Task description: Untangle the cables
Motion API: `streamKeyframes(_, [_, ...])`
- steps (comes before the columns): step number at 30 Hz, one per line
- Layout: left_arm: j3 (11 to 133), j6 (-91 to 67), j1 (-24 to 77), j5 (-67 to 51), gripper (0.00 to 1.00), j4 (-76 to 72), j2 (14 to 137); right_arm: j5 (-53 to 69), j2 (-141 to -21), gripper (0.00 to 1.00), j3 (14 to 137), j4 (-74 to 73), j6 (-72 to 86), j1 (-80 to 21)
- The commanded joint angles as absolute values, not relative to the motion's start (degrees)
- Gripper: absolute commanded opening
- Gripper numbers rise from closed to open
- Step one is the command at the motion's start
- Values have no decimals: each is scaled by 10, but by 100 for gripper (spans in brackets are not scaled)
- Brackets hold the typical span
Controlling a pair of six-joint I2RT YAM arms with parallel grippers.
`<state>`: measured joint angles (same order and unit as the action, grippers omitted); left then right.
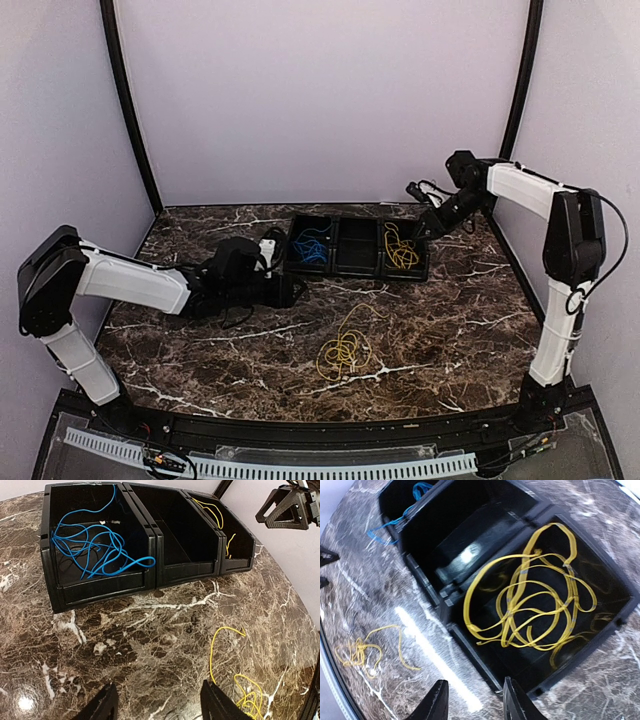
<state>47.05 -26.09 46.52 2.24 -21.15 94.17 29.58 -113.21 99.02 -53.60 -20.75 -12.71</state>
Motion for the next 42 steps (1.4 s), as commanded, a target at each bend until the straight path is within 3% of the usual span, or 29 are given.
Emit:
streamKeyframes(1, [444,-229,471,-28,58,-215,899,340,-1076,40,932,-514,-279,-176])
streamKeyframes(6, [419,-206,484,-133,58,-238,884,346,-1014,47,828,-466,-347,-259])
streamKeyframes(10, [413,-198,505,-148,58,-224,892,285,-1029,49,786,-423,-347,-318])
streamKeyframes(15, [401,-217,528,-138,58,-219,896,205,-1097,50,796,-403,-313,-362])
streamKeyframes(22, [338,-241,557,-38,56,-251,829,140,-1179,52,848,-409,-269,-371])
streamKeyframes(24, [324,-252,558,-21,56,-258,818,140,-1193,46,856,-412,-264,-372])
streamKeyframes(25, [316,-259,558,-11,56,-259,813,142,-1198,39,859,-413,-261,-373])
streamKeyframes(28, [303,-264,562,-8,56,-279,807,153,-1184,3,865,-418,-258,-375])
streamKeyframes(29, [299,-261,563,-8,56,-285,804,157,-1171,0,866,-420,-258,-375])
streamKeyframes(35, [336,-177,585,40,65,-358,813,265,-1058,0,899,-474,-286,-380])
streamKeyframes(42, [455,-100,604,44,74,-409,917,328,-984,0,916,-515,-307,-403])
